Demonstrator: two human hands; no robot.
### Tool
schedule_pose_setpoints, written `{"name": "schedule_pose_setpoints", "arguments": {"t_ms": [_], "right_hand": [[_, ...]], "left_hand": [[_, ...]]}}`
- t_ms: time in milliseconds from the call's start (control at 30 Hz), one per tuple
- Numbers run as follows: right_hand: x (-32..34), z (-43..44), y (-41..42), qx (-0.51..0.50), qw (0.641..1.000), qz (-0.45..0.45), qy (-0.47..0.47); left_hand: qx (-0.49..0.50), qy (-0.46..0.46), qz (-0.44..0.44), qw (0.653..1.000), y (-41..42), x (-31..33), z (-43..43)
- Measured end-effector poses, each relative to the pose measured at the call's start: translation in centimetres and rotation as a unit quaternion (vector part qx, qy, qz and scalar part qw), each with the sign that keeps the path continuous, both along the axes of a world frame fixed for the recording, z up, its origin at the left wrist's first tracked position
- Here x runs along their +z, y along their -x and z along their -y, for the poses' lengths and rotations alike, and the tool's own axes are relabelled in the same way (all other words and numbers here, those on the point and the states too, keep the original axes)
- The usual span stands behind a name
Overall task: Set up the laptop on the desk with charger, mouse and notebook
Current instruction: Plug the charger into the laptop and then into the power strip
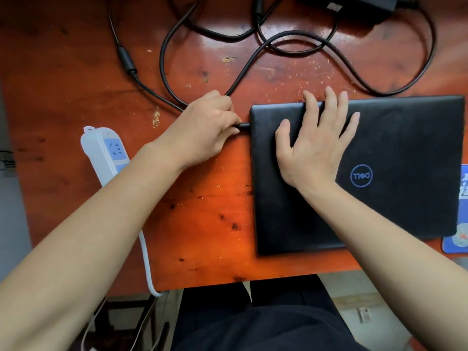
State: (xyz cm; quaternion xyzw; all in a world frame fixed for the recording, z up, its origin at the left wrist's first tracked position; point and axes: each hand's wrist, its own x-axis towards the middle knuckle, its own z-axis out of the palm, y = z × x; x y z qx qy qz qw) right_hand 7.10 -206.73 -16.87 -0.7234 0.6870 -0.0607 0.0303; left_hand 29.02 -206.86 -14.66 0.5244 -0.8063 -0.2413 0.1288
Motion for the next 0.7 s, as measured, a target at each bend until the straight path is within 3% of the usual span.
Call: {"name": "schedule_pose_setpoints", "arguments": {"t_ms": [267, 500, 633, 700], "right_hand": [[0.0, 0.1, 0.1, 0.001, 1.0, 0.002, -0.01], [0.0, 0.1, 0.1, -0.002, 1.0, 0.006, -0.028], [0.8, -0.1, 0.0, 0.0, 0.999, 0.004, -0.048], [1.2, -0.2, 0.0, -0.002, 0.997, 0.013, -0.073]], "left_hand": [[-0.003, 0.009, 0.002, 1.0, 0.3, 0.3, 0.2], [0.095, 0.063, -0.036, 0.993, 1.3, -0.8, -2.0], [0.11, 0.104, 0.018, 0.988, 1.1, -1.0, -2.6], [0.165, 0.134, 0.041, 0.976, 0.9, -1.1, -3.2]]}}
